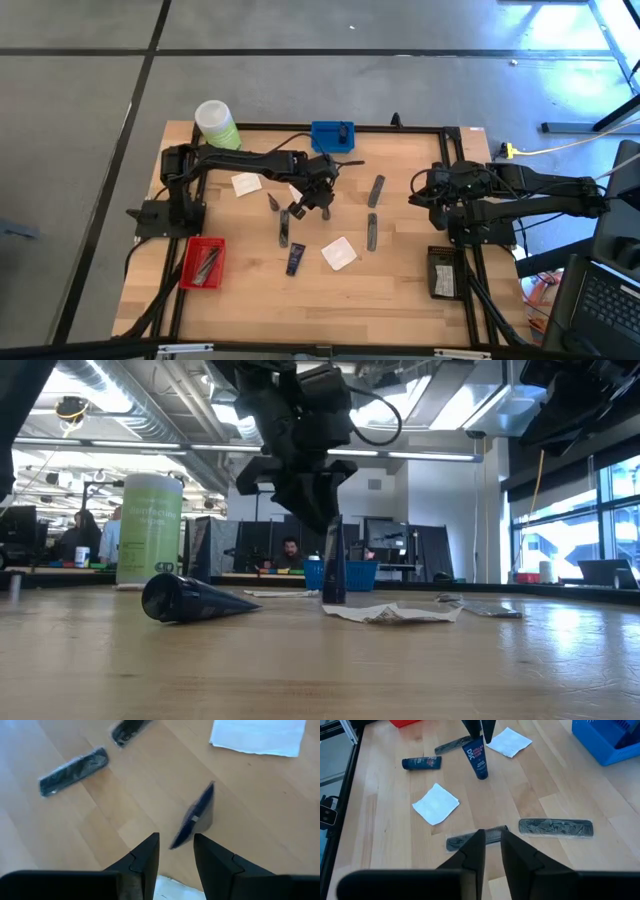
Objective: Pick & Place Travel size toiletries
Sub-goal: Put the dark blue shaving cream bottle into the blue basket
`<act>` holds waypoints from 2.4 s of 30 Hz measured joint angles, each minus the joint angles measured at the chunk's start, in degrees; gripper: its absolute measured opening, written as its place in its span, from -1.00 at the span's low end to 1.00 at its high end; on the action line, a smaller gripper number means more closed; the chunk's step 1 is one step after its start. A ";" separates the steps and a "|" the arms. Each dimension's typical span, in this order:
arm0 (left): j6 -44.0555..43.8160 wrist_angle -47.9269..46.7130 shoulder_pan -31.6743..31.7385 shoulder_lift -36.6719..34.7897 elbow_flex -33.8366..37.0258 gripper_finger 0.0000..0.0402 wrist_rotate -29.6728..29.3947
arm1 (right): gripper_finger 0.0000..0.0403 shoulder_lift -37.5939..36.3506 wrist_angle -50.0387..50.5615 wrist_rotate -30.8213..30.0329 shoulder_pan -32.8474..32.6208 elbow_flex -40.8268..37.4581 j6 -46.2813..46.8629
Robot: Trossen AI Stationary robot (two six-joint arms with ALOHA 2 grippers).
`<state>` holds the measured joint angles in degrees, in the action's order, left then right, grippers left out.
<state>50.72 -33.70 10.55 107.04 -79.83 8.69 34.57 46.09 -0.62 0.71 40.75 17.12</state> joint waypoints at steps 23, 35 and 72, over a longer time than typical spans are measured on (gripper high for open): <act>0.64 -1.04 -1.95 -0.06 0.00 -0.74 -1.71 | -0.52 0.00 -0.01 0.00 0.00 0.00 -0.02; 0.61 -1.13 -1.95 -0.08 0.00 -0.92 -3.13 | -0.45 0.00 0.00 0.00 0.00 0.00 -0.02; -26.92 0.14 10.29 -0.17 -32.33 -0.99 -9.68 | -0.61 0.02 -0.02 0.00 0.00 0.00 -0.04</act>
<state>23.80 -33.56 20.83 106.87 -112.17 -0.98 34.59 46.06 -0.62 0.71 40.75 17.08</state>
